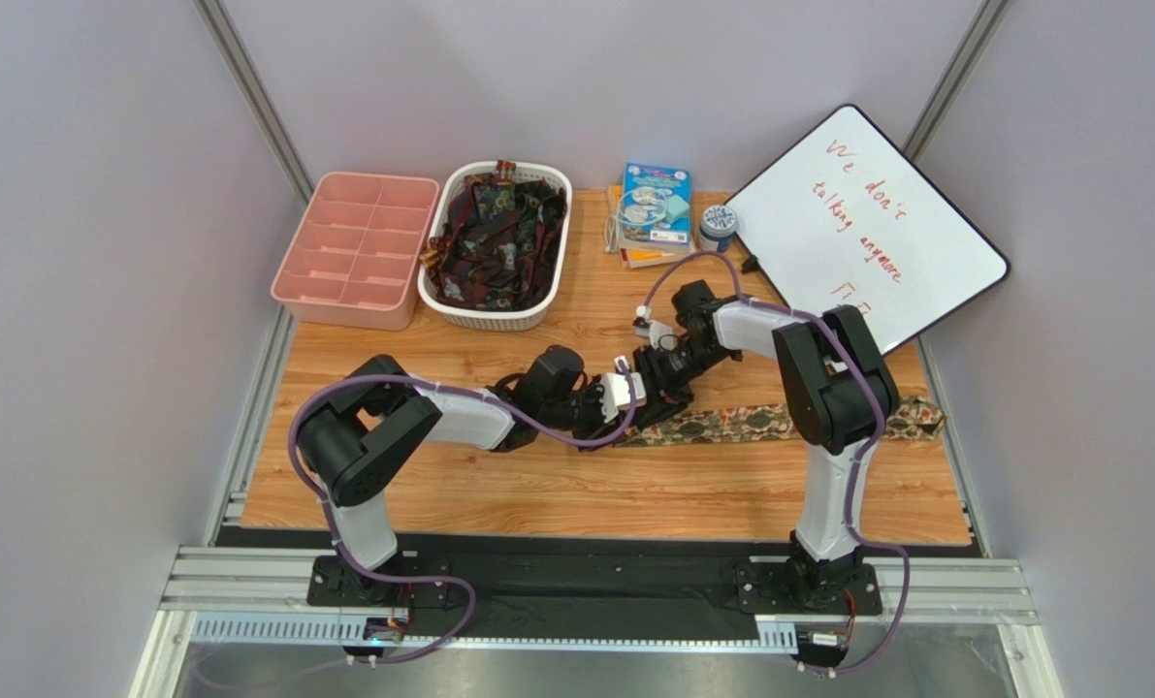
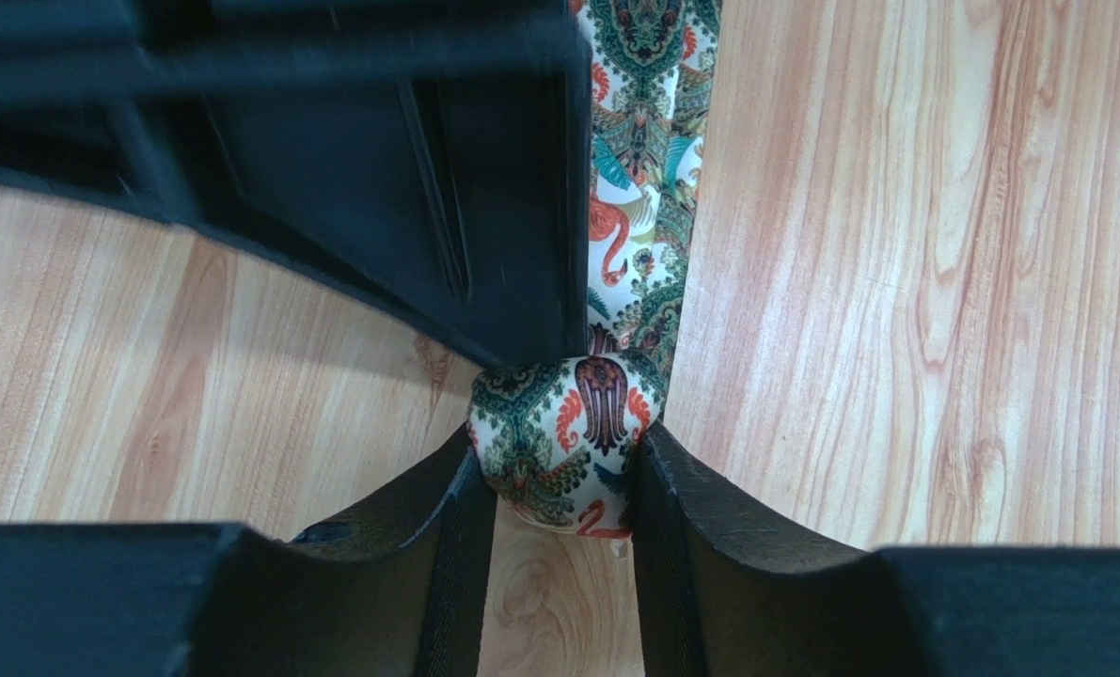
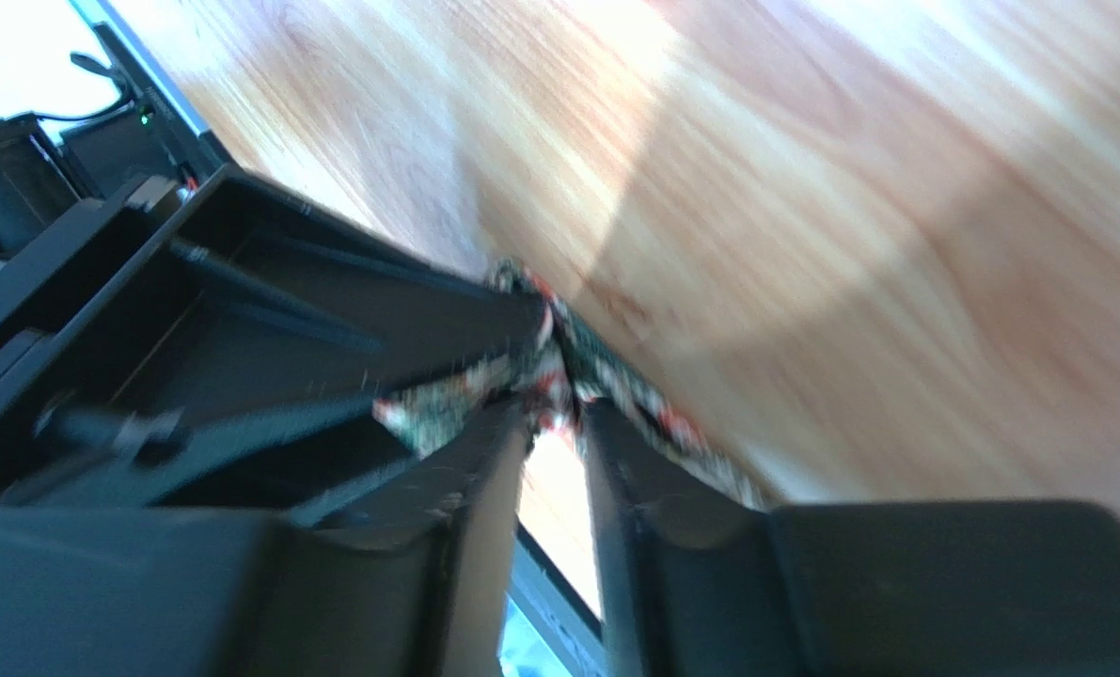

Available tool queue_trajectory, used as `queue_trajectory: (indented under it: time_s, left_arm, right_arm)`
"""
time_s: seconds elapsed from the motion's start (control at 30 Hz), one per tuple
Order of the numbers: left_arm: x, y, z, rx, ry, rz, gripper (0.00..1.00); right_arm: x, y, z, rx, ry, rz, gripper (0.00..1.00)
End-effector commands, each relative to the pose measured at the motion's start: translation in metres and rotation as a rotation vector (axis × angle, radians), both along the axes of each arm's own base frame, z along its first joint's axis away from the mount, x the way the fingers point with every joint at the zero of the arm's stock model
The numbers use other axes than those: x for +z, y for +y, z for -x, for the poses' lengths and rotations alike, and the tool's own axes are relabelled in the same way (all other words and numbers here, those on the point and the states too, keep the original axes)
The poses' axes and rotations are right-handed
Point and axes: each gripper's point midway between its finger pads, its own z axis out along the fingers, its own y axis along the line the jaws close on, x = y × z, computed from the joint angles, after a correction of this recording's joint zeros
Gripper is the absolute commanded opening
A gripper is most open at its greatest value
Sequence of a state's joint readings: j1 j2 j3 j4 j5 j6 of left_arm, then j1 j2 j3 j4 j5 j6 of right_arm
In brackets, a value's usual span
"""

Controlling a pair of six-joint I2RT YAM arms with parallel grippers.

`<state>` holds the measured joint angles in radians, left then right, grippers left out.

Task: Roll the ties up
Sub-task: Close the tie at the center of the board.

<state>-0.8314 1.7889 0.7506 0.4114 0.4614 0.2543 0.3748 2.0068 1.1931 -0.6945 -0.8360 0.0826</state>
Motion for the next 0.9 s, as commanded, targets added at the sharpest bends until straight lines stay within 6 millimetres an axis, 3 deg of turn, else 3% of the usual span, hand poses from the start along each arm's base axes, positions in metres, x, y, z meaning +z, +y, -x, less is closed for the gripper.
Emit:
queue_trajectory:
  time_s: [0.0,0.13,0.27,0.57,0.63,0.8,0.87]
  left_arm:
    - [-0.056,0.038,0.023,0.016,0.122,-0.226,0.29]
    - [-0.058,0.038,0.024,0.013,0.131,-0.234,0.29]
    - [-0.058,0.038,0.024,0.01,0.133,-0.233,0.29]
    - [-0.057,0.038,0.024,0.012,0.136,-0.237,0.3]
    - [-0.057,0.038,0.024,0.012,0.136,-0.237,0.3]
    - [-0.053,0.038,0.025,0.014,0.139,-0.233,0.31]
    - [-0.051,0.038,0.025,0.025,0.145,-0.228,0.32]
  right_arm:
    - [0.037,-0.016,-0.008,0.0,-0.088,0.012,0.38]
    - [0.046,-0.022,-0.004,-0.006,-0.094,0.006,0.39]
    - [0.051,-0.01,-0.004,-0.014,-0.091,-0.03,0.43]
    - [0.028,0.01,-0.014,0.009,-0.113,0.002,0.44]
    - [0.027,0.011,-0.016,0.007,-0.116,0.002,0.38]
    - [0.015,0.002,-0.011,0.007,-0.09,0.046,0.05]
    - [0.01,-0.004,-0.009,-0.008,-0.075,0.065,0.0]
